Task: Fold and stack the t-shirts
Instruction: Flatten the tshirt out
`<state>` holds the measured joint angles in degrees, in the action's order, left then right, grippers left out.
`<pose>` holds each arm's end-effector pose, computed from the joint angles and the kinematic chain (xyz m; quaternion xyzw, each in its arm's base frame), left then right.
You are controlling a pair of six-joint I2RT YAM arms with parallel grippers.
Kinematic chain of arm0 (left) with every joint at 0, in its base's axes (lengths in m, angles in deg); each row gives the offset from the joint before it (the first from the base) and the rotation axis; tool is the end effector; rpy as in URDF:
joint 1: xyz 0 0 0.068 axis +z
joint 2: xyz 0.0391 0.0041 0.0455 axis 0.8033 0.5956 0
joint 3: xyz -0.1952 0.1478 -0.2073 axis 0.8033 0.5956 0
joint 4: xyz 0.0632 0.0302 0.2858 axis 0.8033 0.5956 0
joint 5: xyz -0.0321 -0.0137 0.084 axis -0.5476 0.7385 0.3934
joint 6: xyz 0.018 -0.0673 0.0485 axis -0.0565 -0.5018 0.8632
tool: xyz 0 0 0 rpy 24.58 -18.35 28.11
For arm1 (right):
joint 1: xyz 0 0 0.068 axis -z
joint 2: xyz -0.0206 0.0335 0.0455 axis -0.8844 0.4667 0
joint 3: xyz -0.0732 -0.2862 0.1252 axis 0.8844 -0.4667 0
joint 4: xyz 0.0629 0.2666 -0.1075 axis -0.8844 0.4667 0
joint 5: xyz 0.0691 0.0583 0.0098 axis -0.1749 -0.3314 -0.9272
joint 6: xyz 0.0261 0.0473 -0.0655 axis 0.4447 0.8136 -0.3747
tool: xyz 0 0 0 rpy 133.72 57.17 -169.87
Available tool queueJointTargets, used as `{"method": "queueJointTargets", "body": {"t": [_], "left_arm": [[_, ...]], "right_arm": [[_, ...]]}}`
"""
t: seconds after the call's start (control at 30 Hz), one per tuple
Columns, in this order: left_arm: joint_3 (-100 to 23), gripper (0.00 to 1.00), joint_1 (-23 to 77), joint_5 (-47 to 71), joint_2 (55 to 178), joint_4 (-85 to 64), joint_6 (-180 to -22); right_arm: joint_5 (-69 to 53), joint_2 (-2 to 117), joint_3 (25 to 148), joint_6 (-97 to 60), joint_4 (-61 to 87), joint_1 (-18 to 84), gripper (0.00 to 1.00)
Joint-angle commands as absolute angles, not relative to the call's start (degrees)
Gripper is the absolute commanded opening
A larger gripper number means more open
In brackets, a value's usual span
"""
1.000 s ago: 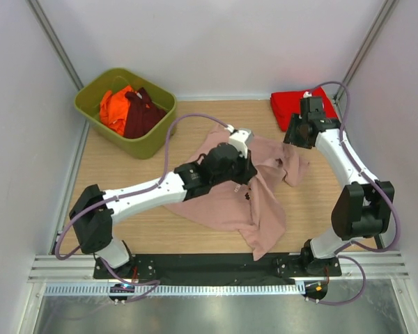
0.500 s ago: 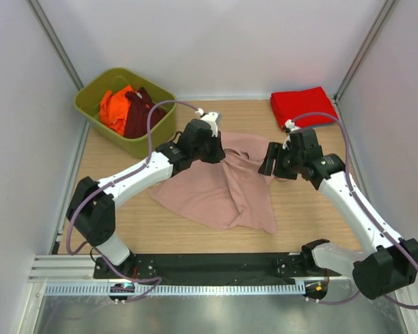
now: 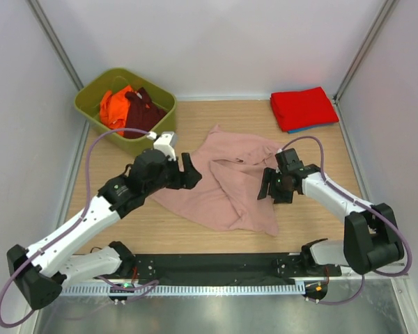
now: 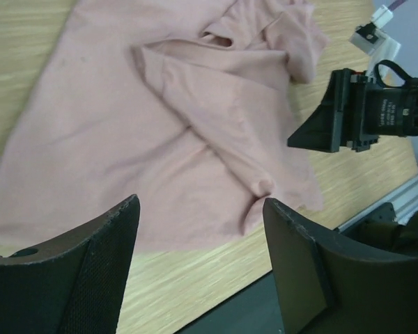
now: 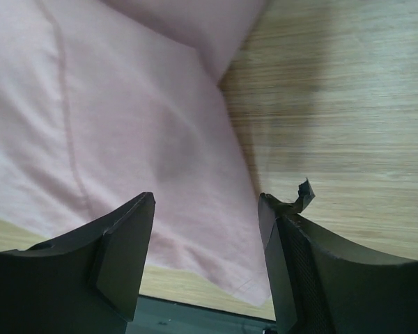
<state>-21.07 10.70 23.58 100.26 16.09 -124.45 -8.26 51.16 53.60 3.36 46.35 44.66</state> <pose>0.2025 -0.1812 0.3514 0.0449 0.8577 -0.2998 0.4152 0.2520 0.0896 0.1845 0.0813 0.9726 0.1404 0.1664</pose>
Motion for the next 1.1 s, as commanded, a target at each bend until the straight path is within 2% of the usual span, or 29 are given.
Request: {"method": "queueJointTargets", "body": {"t": [0.0, 0.23, 0.6, 0.77, 0.87, 1.0, 1.07], "left_arm": [[-16.4, 0.72, 10.6, 28.7, 97.1, 23.0, -129.0], [-11.6, 0.62, 11.6, 45.2, 96.2, 32.6, -139.0], [-11.3, 0.63, 16.8, 47.1, 96.1, 34.9, -142.5], [-12.0, 0.63, 17.8, 49.5, 92.8, 38.9, -144.1], [-13.6, 0.63, 18.0, 51.8, 92.4, 41.9, -144.6], [-14.9, 0.63, 18.1, 53.0, 91.9, 43.0, -144.2], [-15.2, 0.63, 18.2, 53.3, 91.5, 42.8, -143.9]], "right_arm": [[-1.7, 53.3, 52.6, 4.7, 43.2, 44.3, 0.68], [-1.5, 55.3, 51.2, 4.7, 41.3, 43.5, 0.62], [-3.1, 56.5, 49.4, 4.7, 38.3, 42.8, 0.41], [1.1, 55.1, 51.0, 5.6, 39.8, 39.9, 0.05], [6.3, 52.0, 54.5, 8.4, 44.7, 32.0, 0.04], [9.8, 49.3, 58.6, 18.0, 48.3, 13.5, 0.06], [9.0, 51.0, 60.4, 19.2, 46.6, 8.0, 0.19]]}}
